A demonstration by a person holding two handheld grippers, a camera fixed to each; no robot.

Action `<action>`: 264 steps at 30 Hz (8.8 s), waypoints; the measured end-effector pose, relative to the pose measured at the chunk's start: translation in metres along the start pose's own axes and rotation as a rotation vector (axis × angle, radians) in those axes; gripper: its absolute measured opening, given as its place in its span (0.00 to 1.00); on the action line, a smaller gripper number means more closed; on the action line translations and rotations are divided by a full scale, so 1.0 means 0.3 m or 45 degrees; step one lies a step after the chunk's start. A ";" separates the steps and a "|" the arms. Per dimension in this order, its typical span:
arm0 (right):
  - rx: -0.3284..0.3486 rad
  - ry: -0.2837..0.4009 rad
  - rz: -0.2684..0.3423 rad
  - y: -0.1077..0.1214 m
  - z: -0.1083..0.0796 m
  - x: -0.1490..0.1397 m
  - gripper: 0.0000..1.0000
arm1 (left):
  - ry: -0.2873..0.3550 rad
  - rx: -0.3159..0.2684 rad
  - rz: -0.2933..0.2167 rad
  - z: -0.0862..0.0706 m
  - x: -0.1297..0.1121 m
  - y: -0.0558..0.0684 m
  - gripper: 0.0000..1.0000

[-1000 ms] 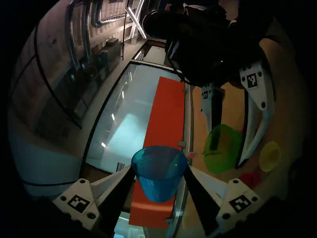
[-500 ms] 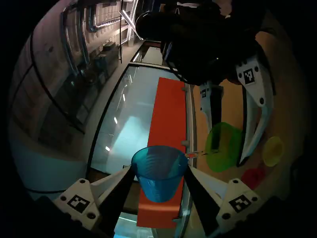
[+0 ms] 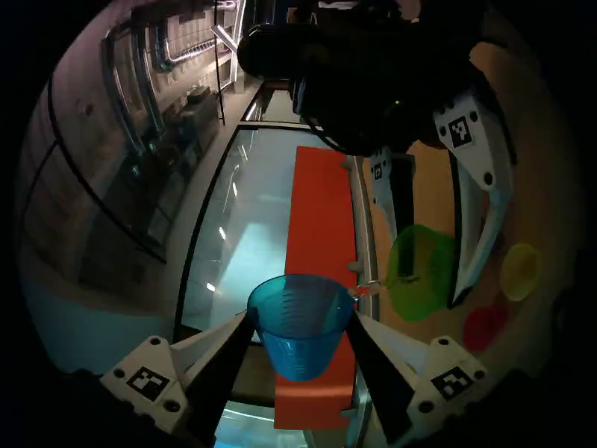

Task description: Pour water

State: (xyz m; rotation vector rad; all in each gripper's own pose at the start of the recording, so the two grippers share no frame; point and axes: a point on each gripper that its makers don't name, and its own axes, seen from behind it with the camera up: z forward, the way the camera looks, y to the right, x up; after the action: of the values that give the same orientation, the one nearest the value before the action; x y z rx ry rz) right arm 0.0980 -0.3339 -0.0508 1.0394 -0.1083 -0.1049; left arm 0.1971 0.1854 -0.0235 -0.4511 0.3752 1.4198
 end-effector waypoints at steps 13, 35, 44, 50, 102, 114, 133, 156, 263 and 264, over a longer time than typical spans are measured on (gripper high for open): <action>-0.002 0.008 0.001 0.000 -0.001 0.006 0.89 | 0.008 0.018 0.127 -0.003 0.032 0.015 0.85; -0.015 0.016 0.003 0.008 -0.011 0.007 0.89 | 0.030 0.059 0.271 -0.015 0.079 0.000 0.85; -0.025 0.021 -0.001 0.014 -0.020 0.010 0.89 | 0.036 0.007 0.004 -0.005 0.056 0.014 0.85; -0.035 0.027 -0.001 0.020 -0.032 0.014 0.89 | 0.015 -0.056 -0.271 0.014 0.006 0.035 0.85; -0.159 -0.017 0.014 0.133 -0.184 -0.015 0.89 | -0.132 -0.271 -1.632 -0.085 -0.278 0.358 0.86; -0.226 -0.088 0.038 0.208 -0.266 -0.111 0.89 | -0.244 -0.333 -1.651 -0.116 -0.344 0.503 0.86; -0.257 -0.238 0.088 0.250 -0.322 -0.292 0.89 | -0.408 -0.487 -1.584 -0.157 -0.393 0.707 0.86; -0.246 -0.392 0.152 0.257 -0.337 -0.483 0.89 | -0.585 -0.655 -1.614 -0.163 -0.480 0.941 0.86; -0.299 -0.445 0.257 0.082 -0.495 -0.659 1.00 | -0.634 -0.465 -1.682 -0.384 -0.471 0.876 0.86; -0.310 -0.438 0.253 0.087 -0.503 -0.652 1.00 | -0.628 -0.447 -1.689 -0.384 -0.472 0.863 0.86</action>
State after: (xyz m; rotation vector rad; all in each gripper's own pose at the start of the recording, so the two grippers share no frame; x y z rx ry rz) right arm -0.0735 -0.1650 -0.1120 0.7556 -0.4983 -0.1126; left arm -0.0747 0.0295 -0.0705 -0.4619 -0.5362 0.2381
